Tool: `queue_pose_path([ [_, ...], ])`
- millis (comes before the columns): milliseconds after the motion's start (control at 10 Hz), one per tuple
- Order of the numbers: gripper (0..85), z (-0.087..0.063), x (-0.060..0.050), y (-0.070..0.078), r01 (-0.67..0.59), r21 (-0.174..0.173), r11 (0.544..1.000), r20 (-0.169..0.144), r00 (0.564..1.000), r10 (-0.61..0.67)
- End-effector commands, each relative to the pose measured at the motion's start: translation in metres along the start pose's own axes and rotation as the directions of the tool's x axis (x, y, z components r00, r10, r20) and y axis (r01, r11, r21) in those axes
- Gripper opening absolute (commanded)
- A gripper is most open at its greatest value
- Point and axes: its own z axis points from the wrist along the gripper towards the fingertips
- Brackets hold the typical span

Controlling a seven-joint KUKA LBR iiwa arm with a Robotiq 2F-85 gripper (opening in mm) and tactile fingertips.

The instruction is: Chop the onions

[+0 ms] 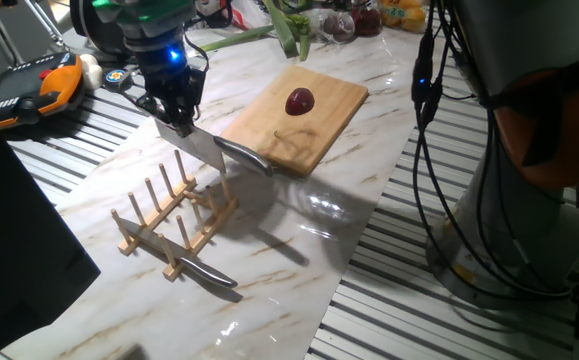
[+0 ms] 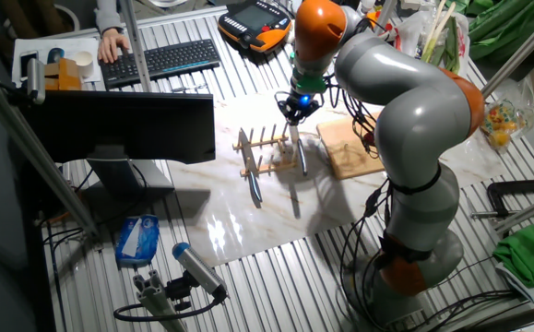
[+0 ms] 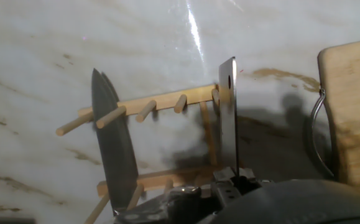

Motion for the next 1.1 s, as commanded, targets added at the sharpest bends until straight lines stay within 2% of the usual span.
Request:
queue_pose_path([
  [0,0.7,-0.001,0.000,-0.001,0.005,0.000,1.000,-0.001,1.000,-0.005],
  [300,0.7,-0.007,0.004,0.003,0.005,0.013,1.000,0.005,1.000,-0.005],
  [600,0.7,-0.010,0.001,0.000,0.014,0.026,1.000,0.011,1.000,-0.015],
  [800,0.7,-0.018,0.000,-0.008,0.031,0.053,0.998,0.016,0.999,-0.032],
  [1000,0.7,-0.026,0.004,-0.025,0.039,0.081,0.996,0.028,0.999,-0.041],
])
